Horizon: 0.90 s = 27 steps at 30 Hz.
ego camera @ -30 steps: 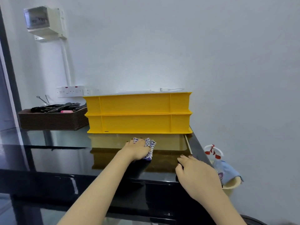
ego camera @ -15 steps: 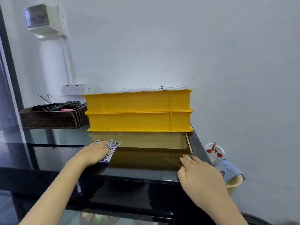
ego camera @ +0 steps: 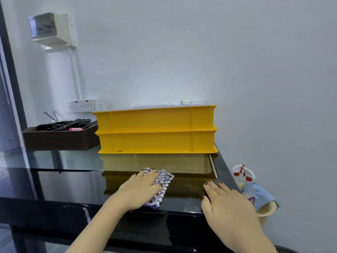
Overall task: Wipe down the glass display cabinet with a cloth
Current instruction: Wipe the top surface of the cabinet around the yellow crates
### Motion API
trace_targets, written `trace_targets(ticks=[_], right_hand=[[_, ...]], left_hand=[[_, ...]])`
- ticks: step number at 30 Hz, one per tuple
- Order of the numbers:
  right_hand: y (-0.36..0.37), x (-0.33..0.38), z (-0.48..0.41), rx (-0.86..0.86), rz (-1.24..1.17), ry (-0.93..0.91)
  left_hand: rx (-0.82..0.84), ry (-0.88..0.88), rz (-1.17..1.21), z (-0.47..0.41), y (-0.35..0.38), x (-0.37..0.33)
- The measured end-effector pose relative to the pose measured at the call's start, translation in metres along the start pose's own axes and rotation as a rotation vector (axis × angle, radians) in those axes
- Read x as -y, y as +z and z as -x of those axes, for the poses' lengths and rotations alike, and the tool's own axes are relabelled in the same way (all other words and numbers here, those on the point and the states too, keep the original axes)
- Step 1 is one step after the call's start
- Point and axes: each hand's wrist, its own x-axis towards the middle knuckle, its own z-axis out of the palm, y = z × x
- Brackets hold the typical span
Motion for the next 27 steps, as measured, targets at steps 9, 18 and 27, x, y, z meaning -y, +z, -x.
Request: trace_targets(ticks=[9, 18, 27], right_hand=[[0.039, -0.001, 0.034, -0.724, 0.033, 0.044], [0.096, 0.006, 0.038, -0.936, 0.116, 0.101], [0.108, 0.002, 0.038, -1.046, 0.139, 0.016]], left_hand=[[0.042, 0.039, 0.062, -0.112, 0.001, -0.035], [0.053, 0.205, 0.099, -0.106, 0.011, -0.095], [0.062, 0.274, 0.079, -0.06, 0.01, -0.079]])
